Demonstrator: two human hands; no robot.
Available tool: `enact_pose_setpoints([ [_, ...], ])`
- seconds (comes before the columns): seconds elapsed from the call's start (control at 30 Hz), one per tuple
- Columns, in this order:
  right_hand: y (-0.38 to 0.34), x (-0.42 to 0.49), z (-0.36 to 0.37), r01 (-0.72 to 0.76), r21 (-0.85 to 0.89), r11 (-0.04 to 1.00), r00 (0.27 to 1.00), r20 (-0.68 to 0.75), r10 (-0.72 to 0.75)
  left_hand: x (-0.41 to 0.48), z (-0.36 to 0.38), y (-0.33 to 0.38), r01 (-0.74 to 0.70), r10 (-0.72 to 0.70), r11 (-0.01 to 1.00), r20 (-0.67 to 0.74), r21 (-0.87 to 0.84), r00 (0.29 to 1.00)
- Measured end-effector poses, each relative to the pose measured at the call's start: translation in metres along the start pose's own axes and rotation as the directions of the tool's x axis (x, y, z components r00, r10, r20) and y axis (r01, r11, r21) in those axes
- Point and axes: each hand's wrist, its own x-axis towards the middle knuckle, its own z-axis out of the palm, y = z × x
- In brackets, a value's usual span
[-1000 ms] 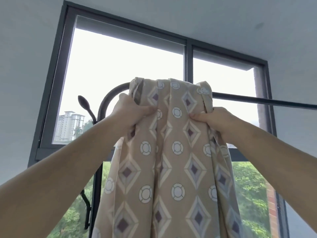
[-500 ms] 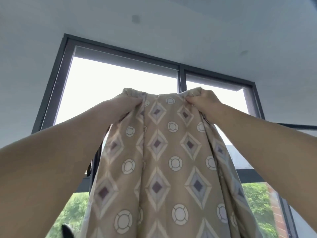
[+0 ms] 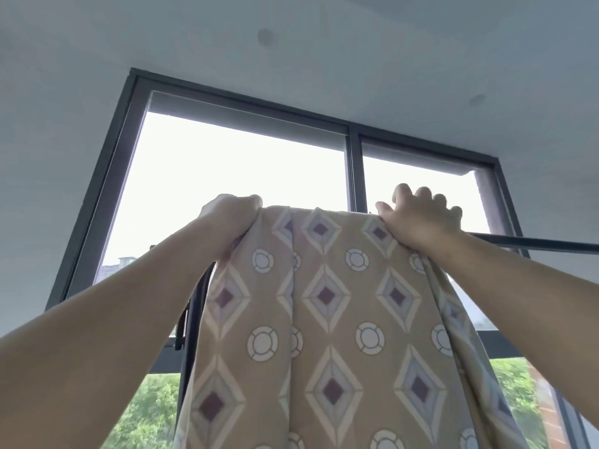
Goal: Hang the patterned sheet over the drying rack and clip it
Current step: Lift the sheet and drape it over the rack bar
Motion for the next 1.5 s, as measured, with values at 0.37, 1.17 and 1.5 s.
enact_pose_setpoints([
  [0.37,-0.076,-0.037,-0.001,0.434,0.249,0.866,0.891,0.026,-0.453,-0.011,-0.041,-0.002,0.077,-0.049,0.97,0.124,-0.23,0.991],
  [1.17,-0.088,-0.049,-0.002,0.345,0.15,0.927,0.935,0.026,-0.353,-0.056,-0.067,0.003,-0.177,0.297,0.798,-0.119,0.576,0.947],
  [1.5,-0.081,-0.053,-0.006,0.34,0.138,0.93,0.939,0.001,-0.343,-0.046,-0.076,0.017,0.148,-0.172,0.972,0.126,0.18,0.977],
])
